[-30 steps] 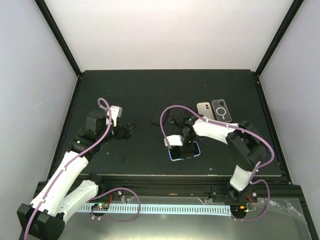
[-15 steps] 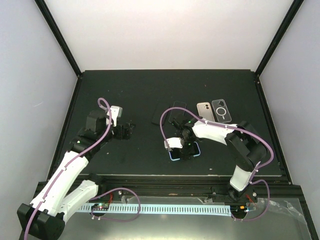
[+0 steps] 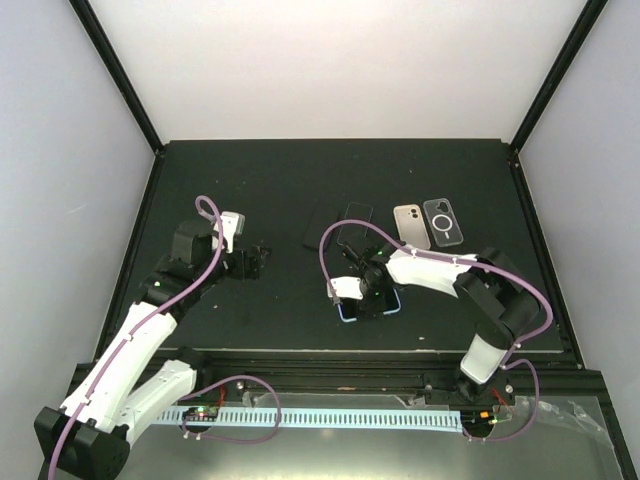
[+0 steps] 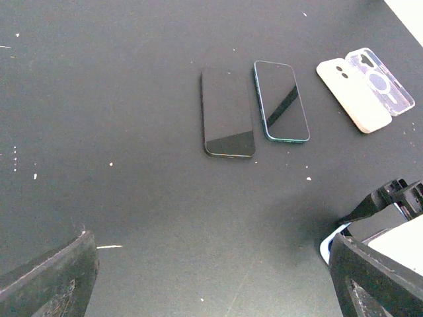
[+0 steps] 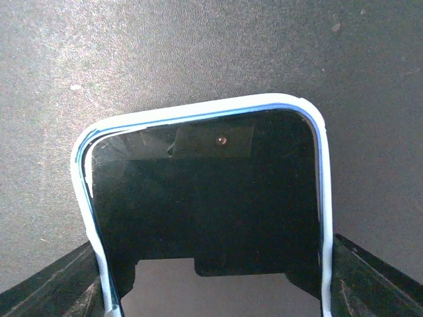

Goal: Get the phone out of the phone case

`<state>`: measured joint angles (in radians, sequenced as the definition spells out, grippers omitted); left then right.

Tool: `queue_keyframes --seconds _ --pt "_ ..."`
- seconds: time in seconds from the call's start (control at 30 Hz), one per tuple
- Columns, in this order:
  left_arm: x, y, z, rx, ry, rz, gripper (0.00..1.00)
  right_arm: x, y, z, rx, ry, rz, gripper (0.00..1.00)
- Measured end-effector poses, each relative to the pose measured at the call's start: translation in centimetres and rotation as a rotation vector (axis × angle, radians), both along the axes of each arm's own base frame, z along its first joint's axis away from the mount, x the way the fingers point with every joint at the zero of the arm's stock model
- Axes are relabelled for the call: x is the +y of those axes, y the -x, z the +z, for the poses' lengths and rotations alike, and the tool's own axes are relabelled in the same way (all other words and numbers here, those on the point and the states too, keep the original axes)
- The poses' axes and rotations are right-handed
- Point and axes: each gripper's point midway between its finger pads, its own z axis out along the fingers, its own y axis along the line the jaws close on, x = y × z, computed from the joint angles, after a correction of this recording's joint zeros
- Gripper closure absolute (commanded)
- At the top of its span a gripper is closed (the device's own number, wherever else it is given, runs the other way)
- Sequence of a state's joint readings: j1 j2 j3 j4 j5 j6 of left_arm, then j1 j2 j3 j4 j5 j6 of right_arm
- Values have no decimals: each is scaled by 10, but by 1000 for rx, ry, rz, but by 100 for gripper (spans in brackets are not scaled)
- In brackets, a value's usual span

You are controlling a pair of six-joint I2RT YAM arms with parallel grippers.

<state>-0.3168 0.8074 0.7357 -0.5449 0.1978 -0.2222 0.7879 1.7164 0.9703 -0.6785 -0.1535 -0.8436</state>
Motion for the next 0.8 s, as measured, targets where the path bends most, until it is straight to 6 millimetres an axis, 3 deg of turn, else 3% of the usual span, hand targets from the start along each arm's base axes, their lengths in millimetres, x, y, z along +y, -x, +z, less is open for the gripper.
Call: queue_keyframes --seconds 0.23,0.33,0.37,0.43,0.57,0.67,0.8 --pt "2 -1 0 -2 -7 12 2 -1 1 3 -21 -3 -10 56" --pt "4 -2 0 -5 -13 24 3 -4 5 12 -35 -27 -42 91" --pt "4 -2 0 -4 -11 27 4 -6 6 20 -44 -43 -55 98" --pt "3 -2 0 0 -1 26 6 -3 7 47 -84 -115 -82 99" --pt "-1 1 1 19 14 11 9 12 0 126 -238 -382 -147 99" --pt "-11 5 13 14 56 -20 11 16 -5 171 -325 -547 -222 99" --pt "-43 20 39 -33 178 -118 13 15 -10 190 -341 -642 -334 99"
